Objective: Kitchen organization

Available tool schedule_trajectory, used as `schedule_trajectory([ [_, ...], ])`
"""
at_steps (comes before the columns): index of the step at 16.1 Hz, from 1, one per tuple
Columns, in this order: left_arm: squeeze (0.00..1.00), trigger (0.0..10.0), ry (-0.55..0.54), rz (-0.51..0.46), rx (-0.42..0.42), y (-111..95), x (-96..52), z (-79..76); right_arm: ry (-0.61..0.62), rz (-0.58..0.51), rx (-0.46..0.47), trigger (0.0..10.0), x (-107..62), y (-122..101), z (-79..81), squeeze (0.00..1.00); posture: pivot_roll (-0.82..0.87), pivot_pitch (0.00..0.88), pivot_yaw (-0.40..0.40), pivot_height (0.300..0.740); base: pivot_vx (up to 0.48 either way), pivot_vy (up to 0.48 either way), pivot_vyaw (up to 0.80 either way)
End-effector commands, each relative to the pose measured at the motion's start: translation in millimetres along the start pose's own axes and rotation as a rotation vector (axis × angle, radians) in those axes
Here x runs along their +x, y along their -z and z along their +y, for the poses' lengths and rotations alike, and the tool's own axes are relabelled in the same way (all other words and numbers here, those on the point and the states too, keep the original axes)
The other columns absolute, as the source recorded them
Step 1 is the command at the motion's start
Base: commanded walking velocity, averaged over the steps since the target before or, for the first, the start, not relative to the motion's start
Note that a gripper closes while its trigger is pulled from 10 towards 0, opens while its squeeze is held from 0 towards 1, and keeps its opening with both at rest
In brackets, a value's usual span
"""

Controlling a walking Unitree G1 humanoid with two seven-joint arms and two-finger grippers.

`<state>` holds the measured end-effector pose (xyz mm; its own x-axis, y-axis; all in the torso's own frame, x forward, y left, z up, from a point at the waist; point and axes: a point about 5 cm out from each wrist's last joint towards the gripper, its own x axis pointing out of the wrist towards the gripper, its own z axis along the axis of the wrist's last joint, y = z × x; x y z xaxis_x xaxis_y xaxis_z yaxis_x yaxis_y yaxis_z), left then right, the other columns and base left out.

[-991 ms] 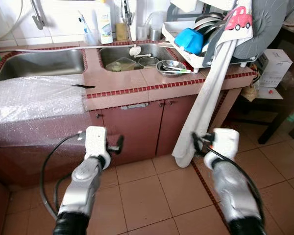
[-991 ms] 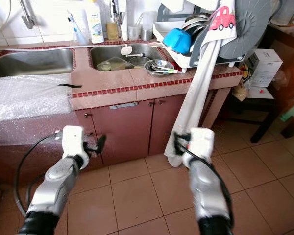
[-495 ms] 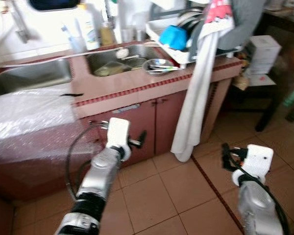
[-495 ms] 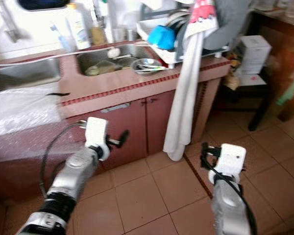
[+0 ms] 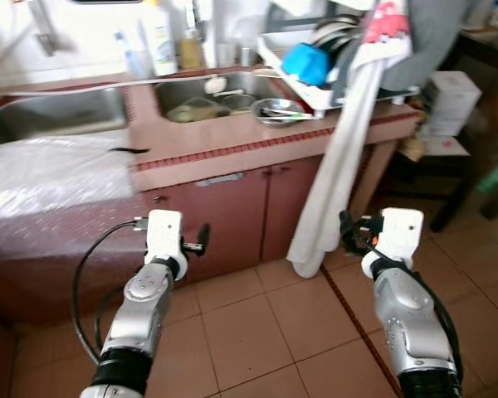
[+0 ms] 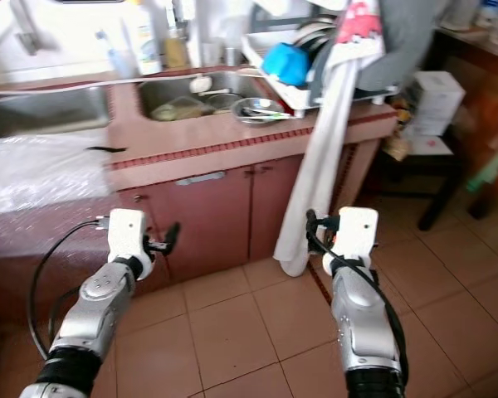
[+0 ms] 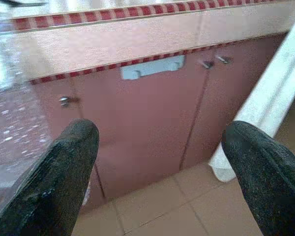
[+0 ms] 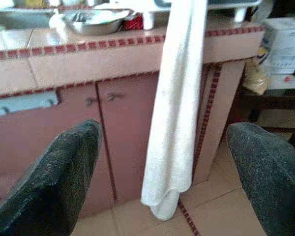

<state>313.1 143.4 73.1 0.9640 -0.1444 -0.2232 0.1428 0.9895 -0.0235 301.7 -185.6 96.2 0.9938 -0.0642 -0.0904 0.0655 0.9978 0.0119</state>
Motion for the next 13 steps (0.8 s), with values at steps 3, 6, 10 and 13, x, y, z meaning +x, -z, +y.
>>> schedule_trajectory([
  [3, 0.0, 10.0, -0.029, -0.029, 0.017, -8.6, 1.8, 2.1, -0.014, 0.014, -0.004, 10.0, 1.3, 1.2, 2.2, 0.0, 0.01, 0.0, -0.016, 0.74, 0.0, 0.0, 0.0],
  [6, 0.0, 10.0, -0.04, -0.047, 0.015, -17.1, 4.4, 5.5, -0.042, 0.028, -0.032, 10.0, 1.5, 3.2, 7.5, 0.0, 0.01, 0.0, -0.024, 0.74, 0.0, 0.0, 0.53],
  [10, 0.0, 10.0, -0.067, -0.046, -0.016, -20.4, 4.6, 11.5, -0.047, 0.023, -0.013, 10.0, 4.6, 1.2, 10.3, 0.0, 0.02, 0.0, -0.022, 0.74, 0.0, 0.0, 0.2],
  [13, 0.0, 10.0, -0.074, -0.039, -0.015, -22.2, 4.5, 14.9, -0.05, 0.028, -0.007, 10.0, 7.8, 1.0, 11.9, 0.0, 0.04, 0.0, -0.023, 0.74, 0.0, 0.0, 0.0],
])
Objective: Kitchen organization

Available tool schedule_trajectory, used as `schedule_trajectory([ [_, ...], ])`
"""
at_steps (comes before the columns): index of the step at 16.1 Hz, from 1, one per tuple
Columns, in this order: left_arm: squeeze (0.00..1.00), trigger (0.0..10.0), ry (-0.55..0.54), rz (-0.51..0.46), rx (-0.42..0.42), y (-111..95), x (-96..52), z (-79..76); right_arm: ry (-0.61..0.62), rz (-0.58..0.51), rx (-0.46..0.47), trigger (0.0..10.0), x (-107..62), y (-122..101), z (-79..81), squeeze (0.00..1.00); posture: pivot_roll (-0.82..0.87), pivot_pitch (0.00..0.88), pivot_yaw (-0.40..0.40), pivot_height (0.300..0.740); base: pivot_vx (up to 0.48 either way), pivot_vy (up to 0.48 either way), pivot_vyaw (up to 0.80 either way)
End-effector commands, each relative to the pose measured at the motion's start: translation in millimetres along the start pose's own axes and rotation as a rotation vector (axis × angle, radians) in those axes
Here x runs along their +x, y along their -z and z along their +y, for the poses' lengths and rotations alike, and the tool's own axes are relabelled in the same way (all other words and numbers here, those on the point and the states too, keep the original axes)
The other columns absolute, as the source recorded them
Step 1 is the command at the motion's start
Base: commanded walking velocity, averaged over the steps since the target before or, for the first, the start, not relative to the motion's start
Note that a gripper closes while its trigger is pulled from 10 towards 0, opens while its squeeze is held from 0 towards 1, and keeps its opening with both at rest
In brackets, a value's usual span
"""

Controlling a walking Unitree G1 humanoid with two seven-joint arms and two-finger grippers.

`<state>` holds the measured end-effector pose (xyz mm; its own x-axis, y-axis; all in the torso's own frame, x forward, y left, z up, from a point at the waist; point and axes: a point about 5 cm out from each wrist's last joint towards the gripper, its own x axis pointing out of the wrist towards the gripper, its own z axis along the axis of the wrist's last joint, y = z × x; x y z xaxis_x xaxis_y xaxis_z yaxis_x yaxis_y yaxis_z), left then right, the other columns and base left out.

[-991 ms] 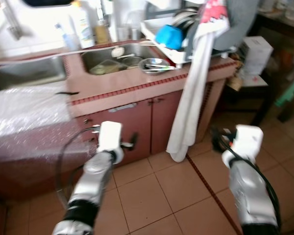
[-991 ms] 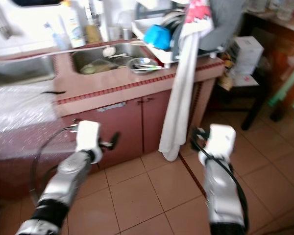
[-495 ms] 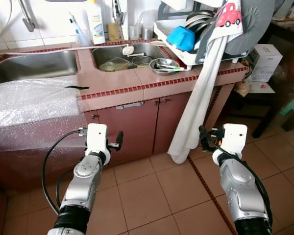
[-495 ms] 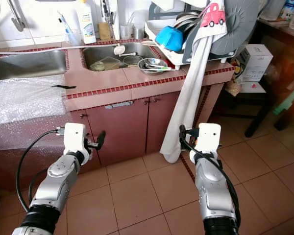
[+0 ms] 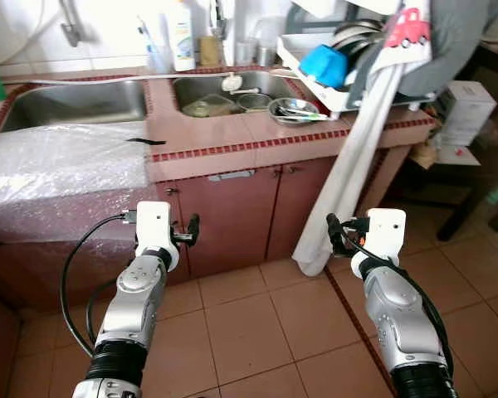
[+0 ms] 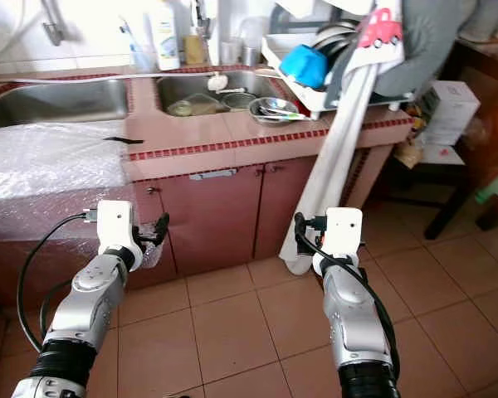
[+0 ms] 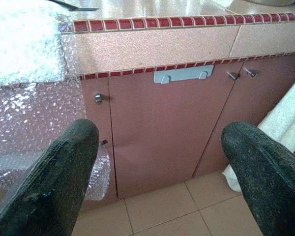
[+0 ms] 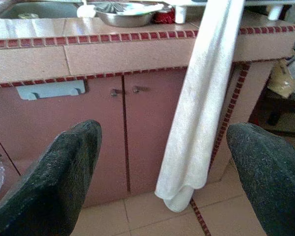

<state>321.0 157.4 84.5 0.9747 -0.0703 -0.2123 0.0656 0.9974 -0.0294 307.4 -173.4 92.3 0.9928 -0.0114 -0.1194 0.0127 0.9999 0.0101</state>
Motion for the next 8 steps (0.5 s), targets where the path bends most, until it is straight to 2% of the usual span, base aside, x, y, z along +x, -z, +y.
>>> schedule_trajectory([
  [1, 0.0, 10.0, -0.004, -0.022, 0.007, -9.3, 1.4, 2.2, -0.001, -0.003, 0.004, 10.0, 3.8, -3.3, 0.5, 0.0, 0.04, 0.0, -0.023, 0.74, 0.0, 0.27, 0.0],
  [4, 0.0, 10.0, -0.012, -0.016, 0.008, -10.2, 2.2, 6.2, -0.006, -0.007, 0.01, 10.0, 6.1, -4.3, 2.3, 0.0, 0.04, 0.0, -0.019, 0.74, 0.0, 0.296, 0.0],
  [8, 0.0, 10.0, -0.001, -0.015, 0.009, -11.4, 3.2, 2.9, 0.002, -0.013, 0.017, 10.0, 6.7, -5.3, 1.1, 0.0, 0.04, 0.0, -0.013, 0.74, 0.0, 0.335, 0.0],
])
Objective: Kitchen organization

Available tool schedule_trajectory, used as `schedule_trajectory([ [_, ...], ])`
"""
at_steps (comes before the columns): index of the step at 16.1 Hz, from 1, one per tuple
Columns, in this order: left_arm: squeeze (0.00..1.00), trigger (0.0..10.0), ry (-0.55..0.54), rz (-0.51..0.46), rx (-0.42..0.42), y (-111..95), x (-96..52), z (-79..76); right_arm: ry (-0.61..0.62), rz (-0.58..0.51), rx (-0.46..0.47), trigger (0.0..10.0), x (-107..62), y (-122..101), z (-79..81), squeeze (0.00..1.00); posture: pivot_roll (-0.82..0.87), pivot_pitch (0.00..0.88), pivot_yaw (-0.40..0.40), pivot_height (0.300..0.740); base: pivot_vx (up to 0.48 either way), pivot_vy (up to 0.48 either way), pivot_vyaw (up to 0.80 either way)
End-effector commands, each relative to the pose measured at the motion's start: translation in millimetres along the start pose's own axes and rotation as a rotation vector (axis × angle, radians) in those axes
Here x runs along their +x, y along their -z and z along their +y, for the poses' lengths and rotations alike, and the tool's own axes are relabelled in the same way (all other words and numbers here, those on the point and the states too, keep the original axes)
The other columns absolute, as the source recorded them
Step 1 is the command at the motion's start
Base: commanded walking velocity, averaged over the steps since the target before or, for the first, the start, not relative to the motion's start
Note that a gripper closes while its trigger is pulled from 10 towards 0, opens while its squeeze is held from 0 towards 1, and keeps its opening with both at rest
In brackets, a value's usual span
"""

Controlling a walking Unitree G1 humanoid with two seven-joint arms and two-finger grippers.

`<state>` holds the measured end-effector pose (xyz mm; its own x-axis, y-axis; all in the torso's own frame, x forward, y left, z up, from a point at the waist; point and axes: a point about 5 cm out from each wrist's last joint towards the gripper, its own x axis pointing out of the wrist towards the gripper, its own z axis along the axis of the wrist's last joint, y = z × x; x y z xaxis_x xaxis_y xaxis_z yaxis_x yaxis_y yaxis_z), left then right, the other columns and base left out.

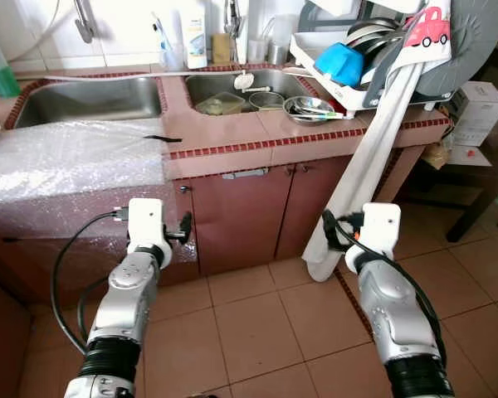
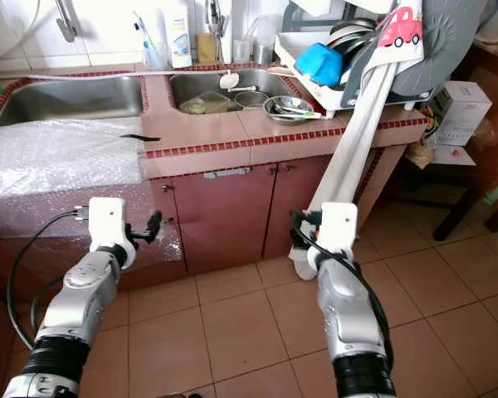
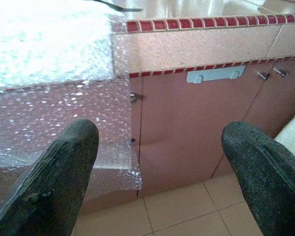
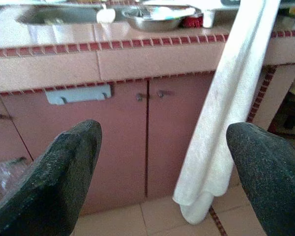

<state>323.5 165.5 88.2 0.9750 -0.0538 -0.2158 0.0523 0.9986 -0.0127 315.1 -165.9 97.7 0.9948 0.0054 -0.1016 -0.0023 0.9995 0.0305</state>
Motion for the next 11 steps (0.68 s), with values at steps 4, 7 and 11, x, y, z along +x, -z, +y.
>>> schedule_trajectory([
  [4, 0.0, 10.0, 0.016, -0.015, -0.003, -7.5, 2.2, -6.1, 0.038, -0.001, 0.001, 10.0, 0.2, -0.7, -9.6, 0.0, 0.04, 0.0, -0.009, 0.74, 0.0, 0.328, 0.0],
  [7, 0.0, 10.0, 0.012, -0.01, -0.012, -7.6, 2.2, -8.0, 0.065, -0.012, 0.007, 10.0, 1.7, -4.0, -15.9, 0.0, 0.03, 0.0, -0.002, 0.74, 0.0, 0.48, 0.0],
  [11, 0.0, 10.0, 0.028, -0.038, 0.003, -11.9, 1.9, -15.7, 0.095, -0.016, 0.009, 10.0, 2.2, -5.3, -23.3, 0.0, 0.03, 0.0, 0.002, 0.74, 0.0, 0.315, 0.0],
])
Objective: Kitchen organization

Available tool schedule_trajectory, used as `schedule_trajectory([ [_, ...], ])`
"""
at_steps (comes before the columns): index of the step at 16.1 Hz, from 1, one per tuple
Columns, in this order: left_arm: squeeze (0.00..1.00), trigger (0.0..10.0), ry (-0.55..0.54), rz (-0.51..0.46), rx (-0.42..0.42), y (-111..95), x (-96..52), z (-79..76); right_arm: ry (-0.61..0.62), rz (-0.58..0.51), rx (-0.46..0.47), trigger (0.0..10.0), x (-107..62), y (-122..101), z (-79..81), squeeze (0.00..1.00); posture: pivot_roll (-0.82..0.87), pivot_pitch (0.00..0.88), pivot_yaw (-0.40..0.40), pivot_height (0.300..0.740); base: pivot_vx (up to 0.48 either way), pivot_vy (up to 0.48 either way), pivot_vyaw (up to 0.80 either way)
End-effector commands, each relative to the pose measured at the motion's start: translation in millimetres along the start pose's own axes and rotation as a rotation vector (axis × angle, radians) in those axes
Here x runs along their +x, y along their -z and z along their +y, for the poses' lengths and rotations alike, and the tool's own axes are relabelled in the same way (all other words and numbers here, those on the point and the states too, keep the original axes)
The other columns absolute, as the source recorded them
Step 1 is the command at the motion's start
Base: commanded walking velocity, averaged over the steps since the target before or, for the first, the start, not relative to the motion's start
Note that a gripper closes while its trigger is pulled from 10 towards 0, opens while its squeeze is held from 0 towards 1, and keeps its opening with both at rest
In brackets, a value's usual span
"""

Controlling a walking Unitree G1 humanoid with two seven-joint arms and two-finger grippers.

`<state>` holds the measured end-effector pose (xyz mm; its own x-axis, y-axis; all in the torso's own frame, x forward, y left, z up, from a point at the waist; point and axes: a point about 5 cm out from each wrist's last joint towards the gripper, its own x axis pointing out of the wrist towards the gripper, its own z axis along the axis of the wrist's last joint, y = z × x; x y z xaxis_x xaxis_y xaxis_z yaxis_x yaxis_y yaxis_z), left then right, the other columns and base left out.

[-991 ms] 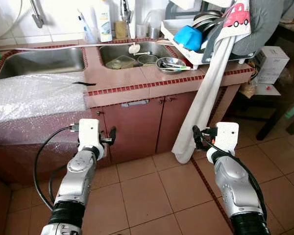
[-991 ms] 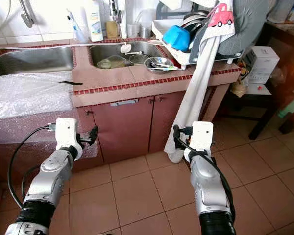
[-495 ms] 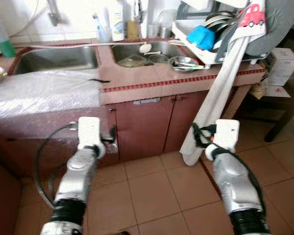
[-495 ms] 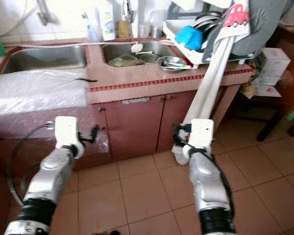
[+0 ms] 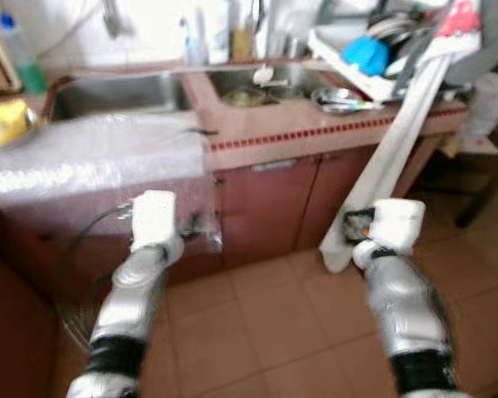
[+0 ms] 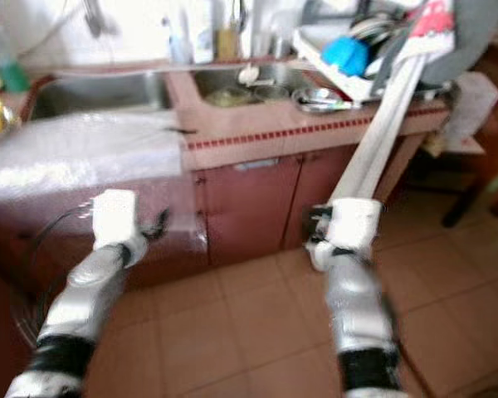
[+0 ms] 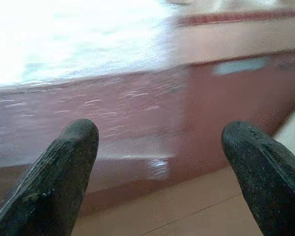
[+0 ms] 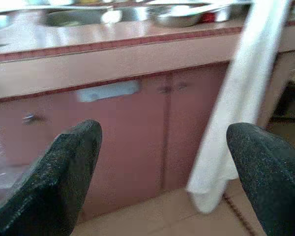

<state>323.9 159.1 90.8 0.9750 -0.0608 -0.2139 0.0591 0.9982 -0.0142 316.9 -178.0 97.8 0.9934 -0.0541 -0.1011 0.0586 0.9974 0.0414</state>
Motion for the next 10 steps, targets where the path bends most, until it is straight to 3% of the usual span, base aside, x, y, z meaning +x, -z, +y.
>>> schedule_trajectory([
  [1, 0.0, 10.0, 0.029, -0.048, 0.006, -10.4, 1.1, -10.2, 0.037, -0.015, -0.01, 10.0, 1.1, -4.9, -11.3, 0.0, 0.03, 0.0, 0.002, 0.74, 0.0, 0.0, 0.0],
  [5, 0.0, 10.0, 0.002, -0.057, 0.021, -8.7, -2.7, -10.9, 0.012, -0.02, -0.011, 10.0, 1.7, -6.1, -8.4, 0.0, 0.04, 0.0, -0.007, 0.74, 0.0, 0.0, 0.0],
  [10, 0.0, 10.0, -0.007, -0.091, 0.035, -12.9, -6.8, -18.6, -0.011, -0.022, -0.017, 10.0, 6.1, -9.1, -2.4, 0.0, 0.05, 0.0, -0.018, 0.74, 0.0, 0.0, 0.79],
])
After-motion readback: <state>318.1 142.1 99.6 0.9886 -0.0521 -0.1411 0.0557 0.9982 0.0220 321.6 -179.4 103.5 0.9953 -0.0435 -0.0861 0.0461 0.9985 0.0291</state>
